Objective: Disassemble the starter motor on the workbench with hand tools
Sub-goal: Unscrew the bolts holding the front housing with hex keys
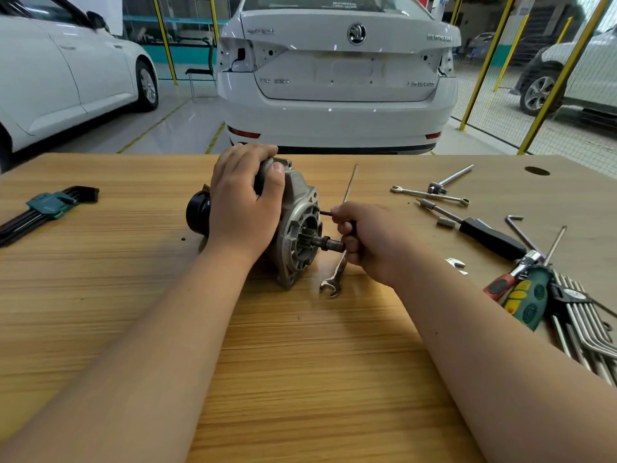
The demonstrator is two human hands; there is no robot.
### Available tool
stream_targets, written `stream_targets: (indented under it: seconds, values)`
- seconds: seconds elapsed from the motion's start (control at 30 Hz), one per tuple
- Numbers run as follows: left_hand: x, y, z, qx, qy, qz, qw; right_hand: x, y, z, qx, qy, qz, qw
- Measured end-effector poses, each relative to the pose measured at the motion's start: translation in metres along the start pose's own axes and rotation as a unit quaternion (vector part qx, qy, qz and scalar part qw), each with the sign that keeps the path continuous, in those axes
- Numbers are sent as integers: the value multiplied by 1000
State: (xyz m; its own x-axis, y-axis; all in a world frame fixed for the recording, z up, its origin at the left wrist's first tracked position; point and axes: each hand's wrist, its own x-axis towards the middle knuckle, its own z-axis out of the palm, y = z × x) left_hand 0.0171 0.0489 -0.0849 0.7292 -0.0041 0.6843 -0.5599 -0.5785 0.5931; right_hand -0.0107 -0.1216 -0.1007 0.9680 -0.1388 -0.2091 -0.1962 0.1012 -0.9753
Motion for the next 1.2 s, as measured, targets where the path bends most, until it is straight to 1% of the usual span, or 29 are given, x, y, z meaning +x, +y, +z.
stream_targets:
  seconds: [0.17,0.3,0.43,0.67,0.73,0.83,0.93,1.03,1.13,1.2]
  values:
    - [0,-2,0,0,2,0,1000,3,1,6,-8,14,16,1000]
    - [0,-1,1,3,3,0,1000,2,0,13,-49,31,2,998]
    - [0,-1,0,1,3,0,1000,0,4,13,-52,42,-2,998]
    - [0,-2,2,1,7,1,1000,3,1,2,-22,-50,38,998]
    - [-1,-2,2,2,11,1,1000,4,0,-1,-63,-59,-1,996]
    - [-1,-1,2,4,13,-1,1000,4,-2,-3,-145,-58,-86,984]
    - [-1,0,2,5,15,2,1000,4,-6,-5,-239,-52,-153,957]
    - [-1,0,2,8,17,4,1000,4,-7,-6,-331,-25,-217,918]
    - [-1,1,2,4,18,2,1000,2,-8,-3,-424,10,-305,853]
    - [-2,2,1,4,18,2,1000,0,-11,-4,-474,2,-371,799]
